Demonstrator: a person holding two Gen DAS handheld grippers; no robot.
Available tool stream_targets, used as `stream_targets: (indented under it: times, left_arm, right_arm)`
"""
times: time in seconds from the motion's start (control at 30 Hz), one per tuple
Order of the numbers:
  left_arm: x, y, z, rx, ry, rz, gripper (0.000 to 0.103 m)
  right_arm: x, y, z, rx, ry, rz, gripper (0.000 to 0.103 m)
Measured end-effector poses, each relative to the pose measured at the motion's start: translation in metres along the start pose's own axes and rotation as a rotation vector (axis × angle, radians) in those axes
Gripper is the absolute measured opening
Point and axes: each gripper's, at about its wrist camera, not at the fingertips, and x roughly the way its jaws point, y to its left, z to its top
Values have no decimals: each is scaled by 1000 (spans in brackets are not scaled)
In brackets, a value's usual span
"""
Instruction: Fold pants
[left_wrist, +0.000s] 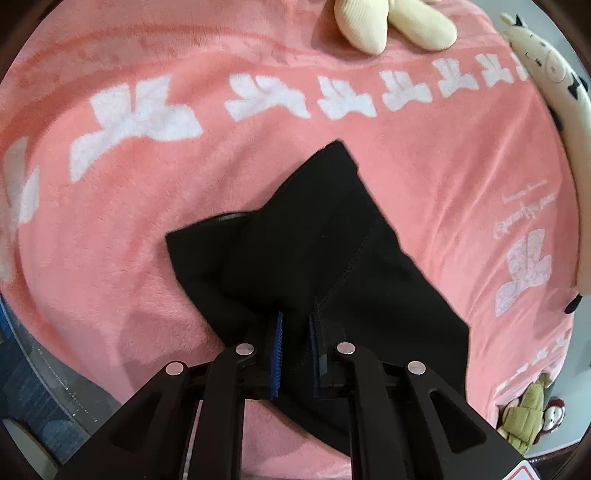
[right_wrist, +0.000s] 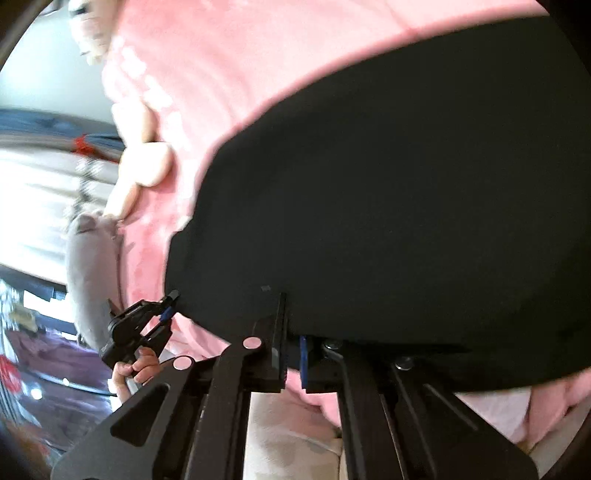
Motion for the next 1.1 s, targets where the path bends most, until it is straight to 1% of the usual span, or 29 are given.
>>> stream_targets:
  times: [0.03,0.07,0.1,0.13,0.17,0.2,0.23,0.27,0.3,0.33,0.37,0.43,0.47,0.5,0.57,0.6,0.63,0.67,0.7,0.73,0.8,0.87,0.9,0.93,0.97,1.0,1.03,1.07,1.1]
  left_arm:
    - [-8,0,0,5,-5,-12,9]
    - [-14,0,-1,9,-6,-8,9]
    - [-17,2,-2,7,-6,-4,9]
    - [-14,5,-5,5,7,13,9]
    - [-5,8,-8,6,30,39,9]
    - [9,13,-11,3,55,61,11]
    - [16,14,-12,1,56,64,13]
    - [14,11,-13,18,31,77,14]
    - [11,6,-13,35,28,94,15]
    - [4,-1,-12,65,30,123,18]
    - [-4,-5,-12,76,25,136,19]
    - [-27,-11,-11,92,-15,161,19]
    - [-37,-15,-10,96,-36,177,18]
    - [-42,-19,-10,99,-53,182,18]
    - [-51,-40,-9,145,-124,199,18]
    - [-50,-55,-8,187,-141,189,19]
    - [-44,-73,-7,230,-142,179,20]
    - [-36,-86,-8,256,-135,166,20]
    - [-27,-97,-7,277,-128,152,21]
    - [-11,-107,-6,296,-122,165,22]
    - [19,-110,-4,315,-93,220,23]
    - [57,-96,0,278,-37,294,22]
    - [67,-89,1,258,-26,303,23]
    - [73,-83,3,247,-49,301,24]
    - [73,-82,3,256,-65,309,24]
    - [74,-83,3,266,-61,317,24]
    - [76,-84,2,278,-56,326,23]
    - [77,-84,0,287,-57,332,23]
    - [79,-85,-2,295,-62,337,23]
  right_arm:
    - [-13,2,-3,-28,-15,4,3]
    - [-22,6,-6,-42,-26,14,3]
    - [-29,6,-9,-46,-22,22,3]
    - [-27,2,-13,-60,-6,5,3]
    - [-18,1,-16,-85,11,-41,3]
    - [-5,-1,-23,-146,41,-121,5]
    - [5,-3,-27,-181,64,-168,11]
    - [11,-5,-31,-185,79,-195,11]
    - [7,-1,-32,-179,66,-190,16]
    - [0,7,-33,-200,66,-174,17]
    - [-7,11,-34,-228,70,-165,17]
    - [-23,35,-34,-346,95,-154,17]
    - [-27,43,-33,-385,92,-157,17]
    - [-31,57,-27,-430,63,-160,17]
    - [-33,73,-5,-477,20,-142,14]
    - [-24,86,14,-515,-15,-150,10]
    - [-16,94,28,-541,-33,-161,4]
    - [6,103,48,-564,-31,-173,3]
    - [24,109,59,-563,-19,-184,3]
    - [41,112,67,-564,-6,-201,3]
    - [83,118,82,-605,27,-261,3]
    - [129,125,95,-629,65,-321,2]
    - [145,108,107,-619,84,-375,0]
    - [151,103,115,-610,68,-381,0]
    - [153,102,125,-587,46,-369,0]
    - [147,105,129,-543,29,-352,0]
    - [139,107,127,-539,15,-322,2]
    - [139,116,124,-560,0,-284,2]
    - [143,116,121,-588,-4,-288,2]
